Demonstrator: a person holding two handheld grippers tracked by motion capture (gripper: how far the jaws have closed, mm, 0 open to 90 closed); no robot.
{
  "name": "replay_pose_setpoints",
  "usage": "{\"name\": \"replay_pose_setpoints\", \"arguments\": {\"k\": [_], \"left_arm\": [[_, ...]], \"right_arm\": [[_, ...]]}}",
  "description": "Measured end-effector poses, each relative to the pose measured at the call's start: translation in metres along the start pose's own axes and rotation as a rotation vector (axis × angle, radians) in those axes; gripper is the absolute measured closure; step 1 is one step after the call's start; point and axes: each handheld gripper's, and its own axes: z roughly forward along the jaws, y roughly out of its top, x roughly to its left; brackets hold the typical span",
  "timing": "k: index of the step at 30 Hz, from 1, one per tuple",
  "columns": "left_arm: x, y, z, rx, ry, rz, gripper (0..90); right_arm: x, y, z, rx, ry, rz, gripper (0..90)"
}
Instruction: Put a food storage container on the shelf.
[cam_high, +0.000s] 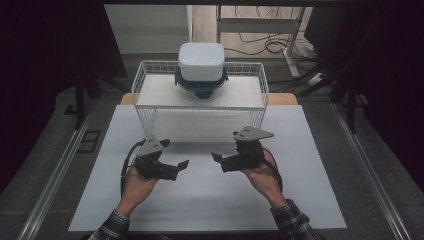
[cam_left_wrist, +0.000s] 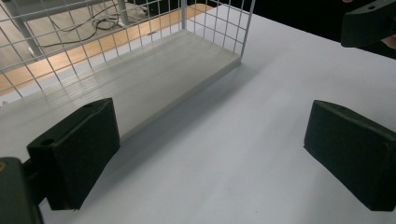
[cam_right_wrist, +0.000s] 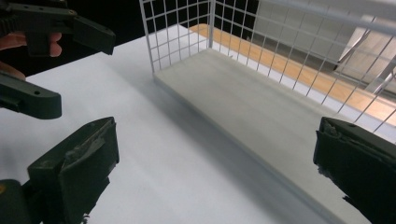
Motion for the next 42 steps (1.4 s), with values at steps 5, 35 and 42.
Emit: {"name": "replay_pose_setpoints", "arguments": {"k": [5,35,42], "left_arm": [[-0.006,-0.008,0.002,0.011,-0.006,0.005,2.9],[-0.009,-0.044,-0.020,0.022,0.026,-0.046,3.2],[-0.011,-0.050,-0.026,0.027,0.034,-0.045,3.2]], "right_arm": [[-0.001,-0.010,-0.004,0.008,-0.006,0.013,0.0],[0.004,-0.041,-0.025,0.025,-0.001,0.025,0.0],[0.003,-0.046,-0.033,0.026,-0.013,0.037,0.0]]}}
